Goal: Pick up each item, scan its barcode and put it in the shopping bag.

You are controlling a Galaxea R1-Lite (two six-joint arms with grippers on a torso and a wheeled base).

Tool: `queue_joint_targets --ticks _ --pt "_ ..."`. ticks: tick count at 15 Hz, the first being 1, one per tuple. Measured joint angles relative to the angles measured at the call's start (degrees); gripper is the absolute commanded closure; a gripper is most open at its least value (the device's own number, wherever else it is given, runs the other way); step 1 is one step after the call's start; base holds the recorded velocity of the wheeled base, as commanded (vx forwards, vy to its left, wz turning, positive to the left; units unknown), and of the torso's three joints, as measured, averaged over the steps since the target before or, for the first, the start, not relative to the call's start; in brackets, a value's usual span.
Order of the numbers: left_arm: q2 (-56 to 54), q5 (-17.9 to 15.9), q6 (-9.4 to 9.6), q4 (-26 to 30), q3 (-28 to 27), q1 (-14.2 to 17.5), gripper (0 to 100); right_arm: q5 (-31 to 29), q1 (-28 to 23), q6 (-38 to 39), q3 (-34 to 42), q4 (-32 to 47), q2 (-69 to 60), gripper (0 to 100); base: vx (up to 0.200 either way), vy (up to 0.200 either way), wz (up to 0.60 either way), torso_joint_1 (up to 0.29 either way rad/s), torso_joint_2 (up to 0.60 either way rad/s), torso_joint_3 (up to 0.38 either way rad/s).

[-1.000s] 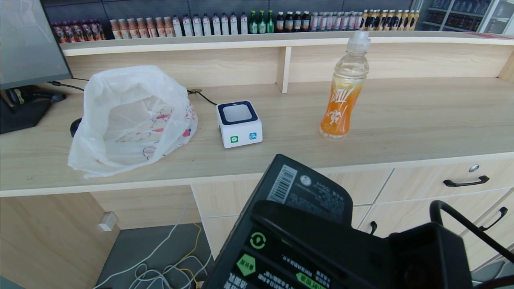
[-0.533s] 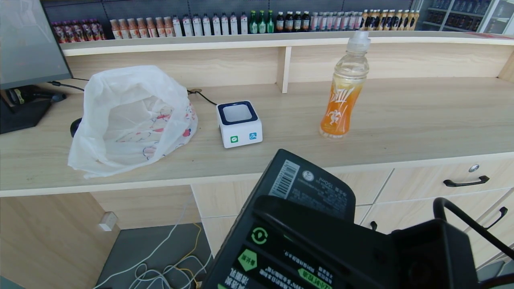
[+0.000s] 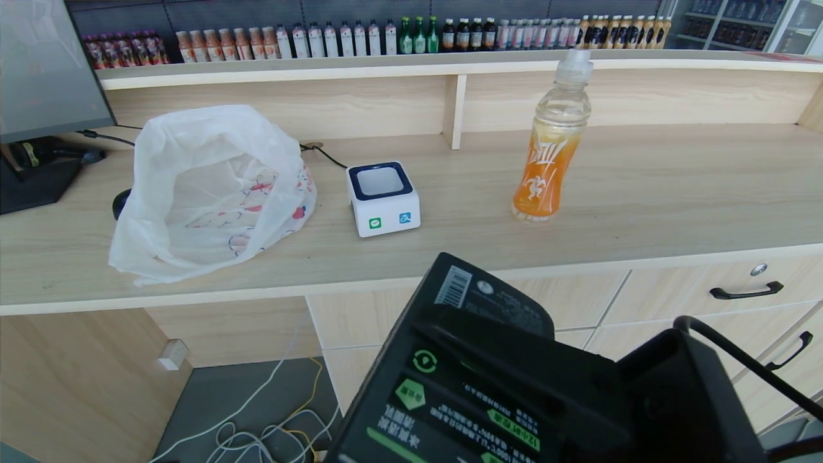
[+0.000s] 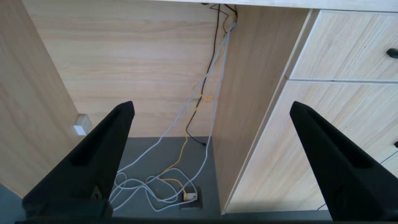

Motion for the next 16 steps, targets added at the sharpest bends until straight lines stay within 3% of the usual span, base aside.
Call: queue_joint_targets --ticks 13,16 --pt "0.0 0.0 0.02 0.0 0.0 0.0 0 -0.16 -4.35 53.83 -0.26 -0.02 -0.02 100 0.0 0.0 0.0 0.0 0.0 0.0" --pt "0.0 0.0 0.0 0.0 0.0 0.0 0 -3.47 -4.69 66.43 0.13 0.0 -0.33 100 0.0 0.0 0.0 0.0 0.0 0.0"
